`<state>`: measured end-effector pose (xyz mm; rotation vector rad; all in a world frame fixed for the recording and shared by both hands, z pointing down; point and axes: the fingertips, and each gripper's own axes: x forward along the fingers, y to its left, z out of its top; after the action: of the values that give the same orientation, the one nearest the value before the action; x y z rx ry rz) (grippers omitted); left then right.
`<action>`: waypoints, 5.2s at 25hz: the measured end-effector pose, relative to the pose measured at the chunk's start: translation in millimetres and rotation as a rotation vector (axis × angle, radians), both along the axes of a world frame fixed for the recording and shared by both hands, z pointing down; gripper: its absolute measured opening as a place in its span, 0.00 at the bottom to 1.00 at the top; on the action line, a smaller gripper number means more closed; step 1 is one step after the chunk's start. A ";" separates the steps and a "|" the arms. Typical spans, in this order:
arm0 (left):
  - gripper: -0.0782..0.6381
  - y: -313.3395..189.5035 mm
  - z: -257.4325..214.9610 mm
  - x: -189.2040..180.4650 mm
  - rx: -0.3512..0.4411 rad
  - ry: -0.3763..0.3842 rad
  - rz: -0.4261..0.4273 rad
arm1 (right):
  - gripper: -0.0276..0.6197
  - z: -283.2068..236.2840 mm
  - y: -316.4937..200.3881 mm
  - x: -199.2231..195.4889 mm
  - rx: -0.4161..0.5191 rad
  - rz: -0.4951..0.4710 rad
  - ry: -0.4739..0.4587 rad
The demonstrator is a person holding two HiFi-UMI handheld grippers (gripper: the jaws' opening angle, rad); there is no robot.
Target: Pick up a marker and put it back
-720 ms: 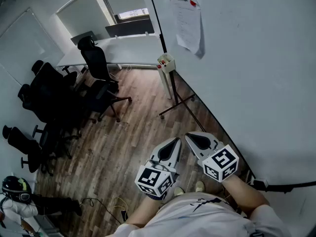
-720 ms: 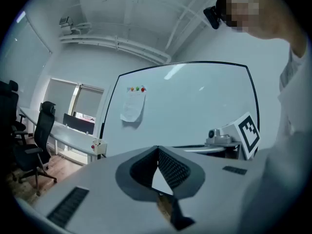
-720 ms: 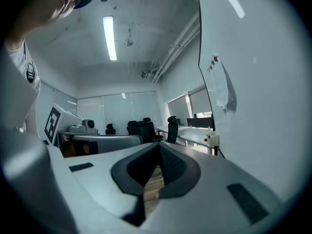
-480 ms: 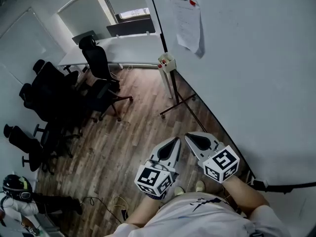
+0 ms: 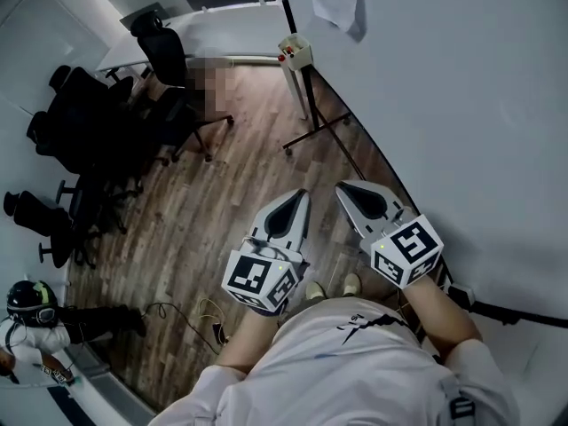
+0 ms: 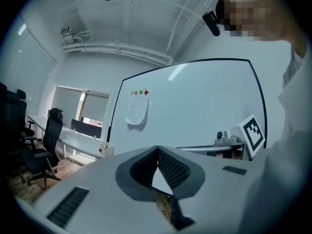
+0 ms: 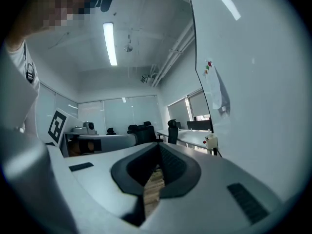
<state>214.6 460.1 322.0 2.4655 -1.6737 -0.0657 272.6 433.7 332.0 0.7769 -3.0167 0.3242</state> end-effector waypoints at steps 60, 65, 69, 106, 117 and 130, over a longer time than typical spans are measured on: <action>0.12 -427.4 73.3 -219.1 -0.093 -0.048 0.107 | 0.07 63.2 -420.2 -234.9 -0.022 0.086 0.108; 0.12 -461.6 88.7 -224.5 -0.109 -0.063 0.099 | 0.07 102.5 -456.1 -235.0 -0.090 0.108 0.143; 0.12 -484.9 104.9 -232.5 -0.133 -0.064 0.107 | 0.07 127.9 -477.9 -236.1 -0.130 0.137 0.175; 0.12 -570.7 140.4 -263.2 -0.191 -0.030 0.272 | 0.17 189.3 -569.8 -242.0 -0.181 0.381 0.397; 0.12 -568.1 97.8 -248.1 -0.133 -0.020 0.308 | 0.17 109.0 -568.0 -237.9 -0.047 0.381 0.335; 0.12 -566.3 52.6 -244.2 -0.057 0.019 0.334 | 0.17 62.7 -559.3 -244.9 0.037 0.370 0.313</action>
<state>-29.6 -106.2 374.6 2.6519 -1.2171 0.0002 27.7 -125.7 394.7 1.2588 -2.5874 0.1309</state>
